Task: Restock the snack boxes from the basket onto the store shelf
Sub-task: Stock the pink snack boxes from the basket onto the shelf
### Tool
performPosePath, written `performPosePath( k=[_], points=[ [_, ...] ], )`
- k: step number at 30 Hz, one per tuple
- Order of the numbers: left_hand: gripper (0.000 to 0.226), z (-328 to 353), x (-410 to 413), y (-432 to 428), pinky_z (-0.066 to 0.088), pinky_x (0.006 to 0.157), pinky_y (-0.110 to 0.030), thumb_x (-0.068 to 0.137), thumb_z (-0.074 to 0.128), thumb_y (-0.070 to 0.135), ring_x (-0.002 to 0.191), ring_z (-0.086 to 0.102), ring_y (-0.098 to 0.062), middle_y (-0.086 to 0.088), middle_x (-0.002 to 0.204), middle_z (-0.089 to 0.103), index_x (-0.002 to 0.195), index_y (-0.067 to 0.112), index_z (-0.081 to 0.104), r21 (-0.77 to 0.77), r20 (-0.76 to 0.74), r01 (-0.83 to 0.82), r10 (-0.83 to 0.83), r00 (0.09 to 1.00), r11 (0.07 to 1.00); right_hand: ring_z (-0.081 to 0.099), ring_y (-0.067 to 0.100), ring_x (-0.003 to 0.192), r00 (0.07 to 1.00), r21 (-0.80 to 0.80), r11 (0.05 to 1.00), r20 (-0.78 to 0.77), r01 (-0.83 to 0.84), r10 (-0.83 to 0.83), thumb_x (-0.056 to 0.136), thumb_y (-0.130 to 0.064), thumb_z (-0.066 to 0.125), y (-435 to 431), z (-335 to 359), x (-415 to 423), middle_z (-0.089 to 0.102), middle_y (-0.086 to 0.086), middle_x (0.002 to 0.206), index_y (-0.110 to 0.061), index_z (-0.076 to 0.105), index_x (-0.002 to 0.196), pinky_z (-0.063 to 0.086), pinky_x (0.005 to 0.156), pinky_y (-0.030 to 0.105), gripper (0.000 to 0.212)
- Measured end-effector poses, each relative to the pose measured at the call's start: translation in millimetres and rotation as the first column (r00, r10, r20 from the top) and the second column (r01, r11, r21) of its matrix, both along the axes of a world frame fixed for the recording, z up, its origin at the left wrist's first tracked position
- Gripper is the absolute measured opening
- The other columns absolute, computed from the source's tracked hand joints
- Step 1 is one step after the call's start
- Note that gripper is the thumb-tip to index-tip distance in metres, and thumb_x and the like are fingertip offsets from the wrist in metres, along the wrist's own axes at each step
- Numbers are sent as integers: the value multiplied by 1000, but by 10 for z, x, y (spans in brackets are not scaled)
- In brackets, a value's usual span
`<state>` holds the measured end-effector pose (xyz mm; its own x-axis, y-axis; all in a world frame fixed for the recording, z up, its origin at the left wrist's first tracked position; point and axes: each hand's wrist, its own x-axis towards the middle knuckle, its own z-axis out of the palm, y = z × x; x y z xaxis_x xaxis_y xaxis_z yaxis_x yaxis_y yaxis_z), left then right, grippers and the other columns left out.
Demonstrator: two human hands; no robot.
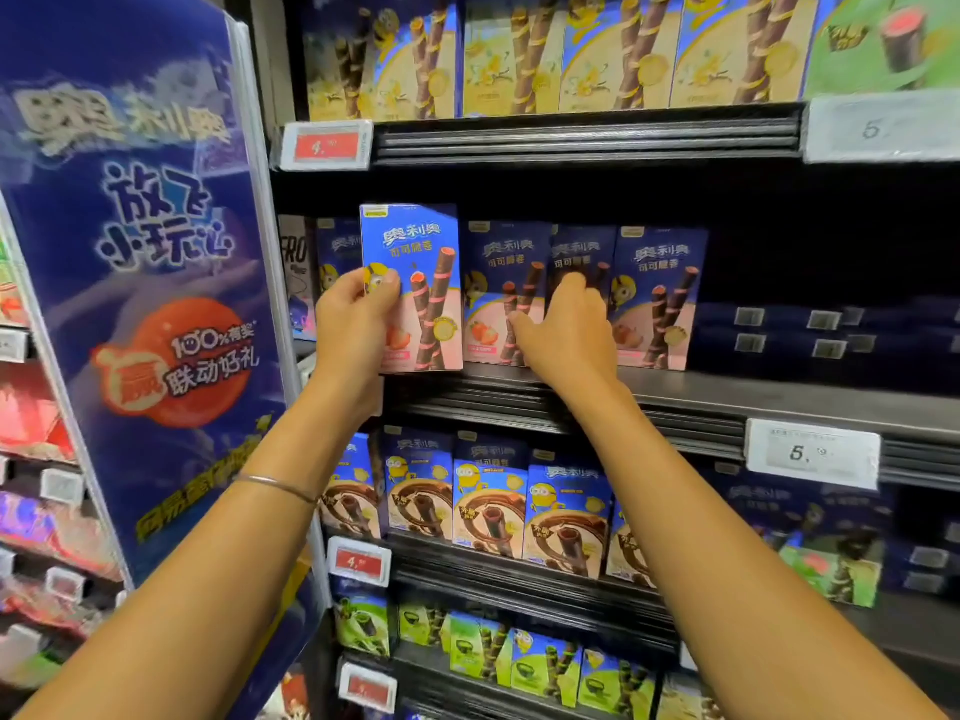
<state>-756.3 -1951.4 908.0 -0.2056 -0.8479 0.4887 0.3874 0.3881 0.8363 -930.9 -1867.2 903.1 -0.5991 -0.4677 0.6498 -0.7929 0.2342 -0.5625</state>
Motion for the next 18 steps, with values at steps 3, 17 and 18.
performPosePath(
  k=[3,17,18],
  points=[
    [16,-20,-25,-26,53,53,-26,107,56,22,76,70,-16,-6,100,75,106,10,66,9,29,22,-23,999,1000,59,39,102,1000,-1,1000,0,18,-18,90,-43,73,-20,14,36,57,15,120,-11,45,117,36,69,38,50],
    [20,92,-550,307,52,57,-27,106,57,21,78,66,-14,-7,100,74,111,6,69,-105,29,200,-198,980,974,73,9,87,900,-306,884,149,-353,411,91,-26,75,490,112,203,73,-5,99,-18,58,116,62,79,40,32],
    [20,120,-592,335,52,60,-28,107,56,23,81,66,-13,-5,100,73,111,8,69,-129,29,185,-182,983,974,74,10,86,904,-328,884,157,-333,399,91,-23,74,549,134,151,74,-4,98,-18,58,115,62,80,43,30]
  ],
)
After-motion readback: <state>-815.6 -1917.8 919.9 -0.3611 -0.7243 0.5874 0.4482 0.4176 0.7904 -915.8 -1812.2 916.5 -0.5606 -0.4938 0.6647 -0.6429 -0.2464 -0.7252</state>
